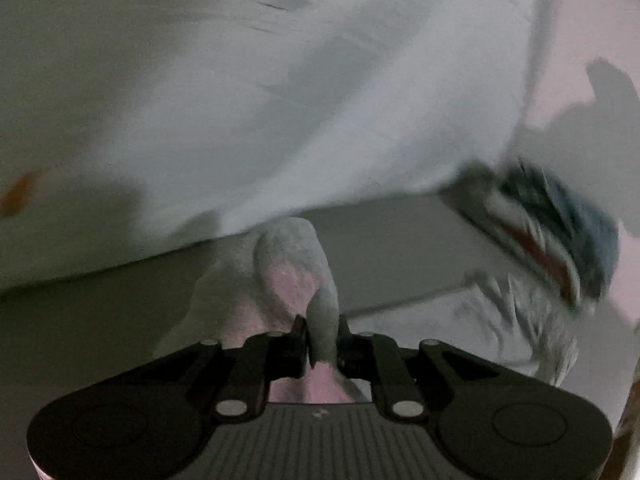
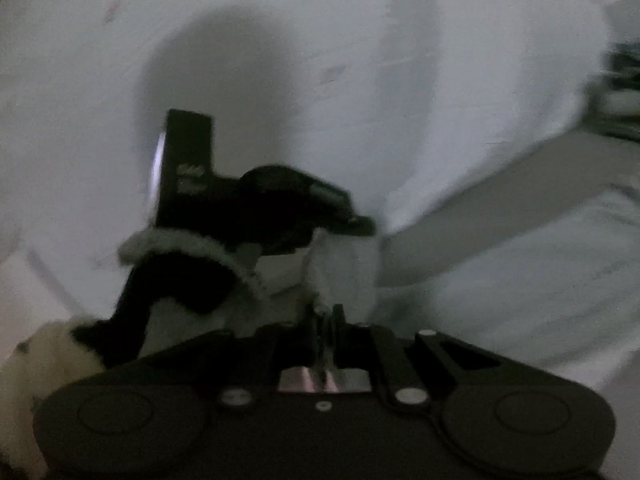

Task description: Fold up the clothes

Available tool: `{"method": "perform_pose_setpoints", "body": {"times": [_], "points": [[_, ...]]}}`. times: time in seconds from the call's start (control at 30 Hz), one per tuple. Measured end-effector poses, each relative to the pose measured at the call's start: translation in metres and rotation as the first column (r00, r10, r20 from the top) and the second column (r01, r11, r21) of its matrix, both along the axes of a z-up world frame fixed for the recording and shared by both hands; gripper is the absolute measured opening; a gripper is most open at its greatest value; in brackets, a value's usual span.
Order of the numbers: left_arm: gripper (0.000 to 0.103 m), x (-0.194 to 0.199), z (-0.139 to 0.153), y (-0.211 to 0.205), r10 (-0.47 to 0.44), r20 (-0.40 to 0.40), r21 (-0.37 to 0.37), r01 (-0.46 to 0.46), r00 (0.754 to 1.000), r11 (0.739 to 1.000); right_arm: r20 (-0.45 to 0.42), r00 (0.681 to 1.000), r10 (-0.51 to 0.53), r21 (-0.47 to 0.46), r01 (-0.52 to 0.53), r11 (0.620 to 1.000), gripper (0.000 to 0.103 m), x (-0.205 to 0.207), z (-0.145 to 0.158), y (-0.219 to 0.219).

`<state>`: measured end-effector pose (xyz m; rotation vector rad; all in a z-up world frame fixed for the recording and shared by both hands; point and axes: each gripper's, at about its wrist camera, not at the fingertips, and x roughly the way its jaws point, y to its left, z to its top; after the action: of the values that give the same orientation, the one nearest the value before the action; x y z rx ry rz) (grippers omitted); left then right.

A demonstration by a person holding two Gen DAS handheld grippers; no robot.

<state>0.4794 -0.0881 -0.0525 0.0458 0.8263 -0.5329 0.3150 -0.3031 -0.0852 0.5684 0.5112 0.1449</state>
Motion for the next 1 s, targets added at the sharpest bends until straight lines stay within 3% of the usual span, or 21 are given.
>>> {"method": "perform_pose_setpoints", "body": {"times": [0.03,0.07,0.1,0.2,0.3,0.33,0.37,0.4,0.53,0.63,0.67,0.7,0.77,0.9,1.0], "points": [[0.047,0.001,-0.013,-0.021,-0.04,-0.03,0.024,0.04,0.999,0.999,-0.046,0.998,-0.038,-0.018,0.037,0.999,0.01,0.001,-0.012,-0.015],[0.073,0.003,-0.026,-0.041,-0.078,-0.061,0.047,0.081,0.995,0.996,-0.106,0.992,-0.074,-0.04,0.07,0.997,0.016,0.003,-0.025,-0.029],[0.078,0.005,-0.039,-0.054,-0.099,-0.111,0.056,0.106,0.989,0.993,-0.166,0.98,-0.11,-0.066,0.101,0.993,0.025,0.005,-0.038,-0.042],[0.078,-0.002,-0.058,-0.062,-0.088,-0.188,0.055,0.1,0.978,0.993,-0.274,0.947,-0.165,-0.079,0.149,0.986,0.025,0.002,-0.062,-0.069],[0.082,-0.017,-0.059,-0.043,-0.055,-0.185,0.054,0.066,0.981,0.996,-0.272,0.947,-0.172,-0.06,0.161,0.985,0.028,-0.007,-0.062,-0.081],[0.083,-0.022,-0.059,-0.035,-0.034,-0.179,0.061,0.045,0.983,0.997,-0.265,0.95,-0.168,-0.056,0.158,0.986,0.032,-0.006,-0.062,-0.079],[0.085,-0.029,-0.059,-0.023,-0.003,-0.172,0.069,0.015,0.985,0.997,-0.257,0.953,-0.162,-0.053,0.154,0.987,0.052,-0.003,-0.062,-0.077],[0.085,-0.036,-0.061,-0.012,0.019,-0.172,0.076,-0.006,0.985,0.997,-0.25,0.956,-0.152,-0.053,0.144,0.988,0.057,0.0,-0.062,-0.074],[0.085,-0.049,-0.069,0.025,0.093,-0.195,0.115,-0.072,0.976,0.991,-0.242,0.966,-0.086,-0.07,0.071,0.995,0.057,0.025,-0.062,-0.058],[0.085,-0.056,-0.077,0.051,0.148,-0.227,0.119,-0.123,0.963,0.985,-0.285,0.956,-0.073,-0.12,0.04,0.992,0.056,0.051,-0.078,-0.051],[0.085,-0.057,-0.08,0.058,0.163,-0.24,0.118,-0.138,0.957,0.983,-0.302,0.952,-0.06,-0.098,0.031,0.995,0.048,0.059,-0.084,-0.052],[0.085,-0.057,-0.083,0.063,0.174,-0.25,0.117,-0.149,0.953,0.982,-0.315,0.948,-0.042,-0.068,0.022,0.997,0.028,0.066,-0.09,-0.054],[0.085,-0.055,-0.087,0.066,0.186,-0.258,0.122,-0.159,0.948,0.98,-0.298,0.954,-0.029,-0.056,0.012,0.998,0.009,0.069,-0.087,-0.053],[0.085,-0.053,-0.086,0.068,0.178,-0.259,0.113,-0.153,0.949,0.982,-0.188,0.981,-0.048,-0.152,0.02,0.988,0.007,0.05,-0.054,-0.046],[0.085,-0.052,-0.083,0.067,0.153,-0.256,0.093,-0.133,0.954,0.987,-0.188,0.977,-0.104,-0.175,0.071,0.982,0.007,0.033,-0.044,-0.053]]}}
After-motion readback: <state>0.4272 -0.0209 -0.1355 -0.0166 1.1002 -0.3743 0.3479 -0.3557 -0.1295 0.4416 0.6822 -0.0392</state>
